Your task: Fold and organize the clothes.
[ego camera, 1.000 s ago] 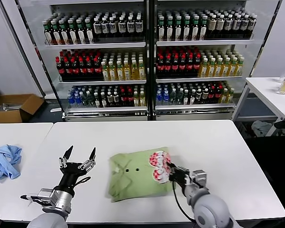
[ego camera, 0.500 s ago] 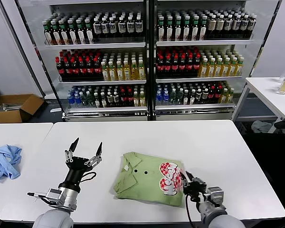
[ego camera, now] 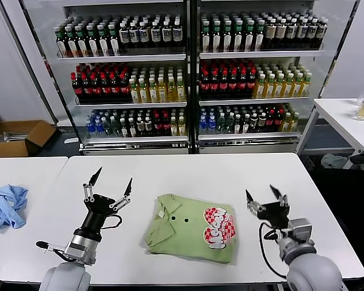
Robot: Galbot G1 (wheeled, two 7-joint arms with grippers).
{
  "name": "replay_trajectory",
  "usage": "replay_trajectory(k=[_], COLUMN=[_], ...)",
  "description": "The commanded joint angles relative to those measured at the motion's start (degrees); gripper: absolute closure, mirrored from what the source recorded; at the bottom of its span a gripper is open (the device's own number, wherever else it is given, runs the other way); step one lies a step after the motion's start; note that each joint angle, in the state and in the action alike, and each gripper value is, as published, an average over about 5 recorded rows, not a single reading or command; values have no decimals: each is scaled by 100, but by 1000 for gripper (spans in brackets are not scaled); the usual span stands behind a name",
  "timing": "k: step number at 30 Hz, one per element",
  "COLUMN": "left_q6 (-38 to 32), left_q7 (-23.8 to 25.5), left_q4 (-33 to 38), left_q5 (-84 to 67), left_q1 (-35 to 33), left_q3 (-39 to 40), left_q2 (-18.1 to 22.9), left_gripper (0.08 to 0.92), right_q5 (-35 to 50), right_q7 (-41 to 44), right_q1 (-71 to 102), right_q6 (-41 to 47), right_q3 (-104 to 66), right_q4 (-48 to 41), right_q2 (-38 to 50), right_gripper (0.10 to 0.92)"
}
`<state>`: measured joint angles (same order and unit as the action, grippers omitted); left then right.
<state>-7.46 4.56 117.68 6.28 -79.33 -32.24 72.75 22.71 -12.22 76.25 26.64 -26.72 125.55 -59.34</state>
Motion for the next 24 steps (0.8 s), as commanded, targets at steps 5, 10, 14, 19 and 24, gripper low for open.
replay_trajectory(k=[5,10,14,19,24], left_q6=[94,501,770,893,1094], left_q7=[-230,-256,-258,-210,-171], left_q4=[-313,-202,-146,-145,-85], left_q5=[-466,-868,-1241,-1268,-1053], left_q1=[266,237,232,182,151], left_q3=[-8,-21,-38,-63,-66], left_q2=[-102,-113,-93,-42,63], left_gripper=[177,177,177,177,177], right_q5=[-742,-780,-919,-1361,-1622], right_q7=[477,486,539,666,729], right_q1=[-654,-669,-663,-614,-590], right_q6=[-913,-806,-813,-1053,-1238], right_q3=[-230,-220,-146,-51,-45], right_q4=[-746,-737,-749,-887,-1013], right_q2=[166,167,131,65,82], right_gripper=[205,203,202,203,203])
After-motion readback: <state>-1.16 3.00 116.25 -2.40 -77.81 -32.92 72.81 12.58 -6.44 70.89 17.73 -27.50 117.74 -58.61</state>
